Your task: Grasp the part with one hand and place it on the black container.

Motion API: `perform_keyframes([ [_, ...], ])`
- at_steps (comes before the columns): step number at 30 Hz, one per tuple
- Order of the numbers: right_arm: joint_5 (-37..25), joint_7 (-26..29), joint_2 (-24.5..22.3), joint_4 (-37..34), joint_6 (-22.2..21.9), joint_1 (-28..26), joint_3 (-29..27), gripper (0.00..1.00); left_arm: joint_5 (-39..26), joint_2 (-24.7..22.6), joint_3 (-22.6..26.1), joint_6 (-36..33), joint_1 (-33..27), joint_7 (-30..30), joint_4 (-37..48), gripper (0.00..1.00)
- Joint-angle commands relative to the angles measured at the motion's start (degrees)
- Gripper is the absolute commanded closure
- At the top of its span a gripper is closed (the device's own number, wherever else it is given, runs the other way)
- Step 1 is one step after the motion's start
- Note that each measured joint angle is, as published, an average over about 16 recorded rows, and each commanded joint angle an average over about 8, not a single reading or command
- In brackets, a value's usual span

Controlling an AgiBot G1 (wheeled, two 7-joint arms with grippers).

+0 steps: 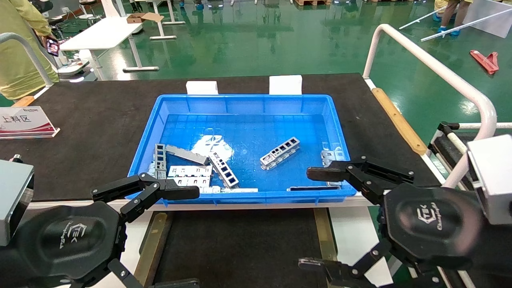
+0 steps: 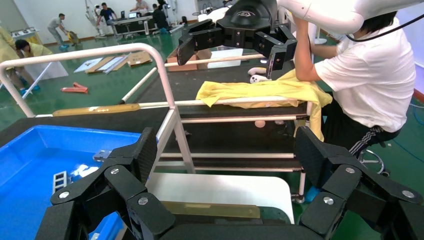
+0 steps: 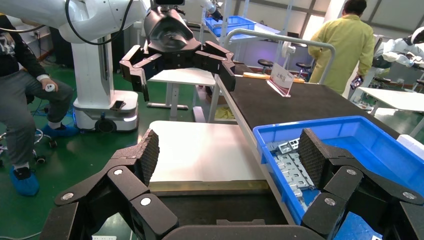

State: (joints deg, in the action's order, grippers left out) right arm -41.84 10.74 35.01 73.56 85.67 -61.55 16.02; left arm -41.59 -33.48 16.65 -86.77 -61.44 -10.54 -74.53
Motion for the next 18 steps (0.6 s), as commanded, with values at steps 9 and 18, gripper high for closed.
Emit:
perform_keyframes([
  [9, 0.0, 0.0, 0.0, 0.0, 0.0, 0.0, 0.0, 0.0, 0.0, 0.0, 0.0, 0.0, 0.0, 0.0, 0.0, 0.0],
  [18, 0.0, 0.0, 0.0, 0.01, 0.0, 0.0, 0.0, 0.0, 0.0, 0.0, 0.0, 0.0, 0.0, 0.0, 0.0, 0.0],
])
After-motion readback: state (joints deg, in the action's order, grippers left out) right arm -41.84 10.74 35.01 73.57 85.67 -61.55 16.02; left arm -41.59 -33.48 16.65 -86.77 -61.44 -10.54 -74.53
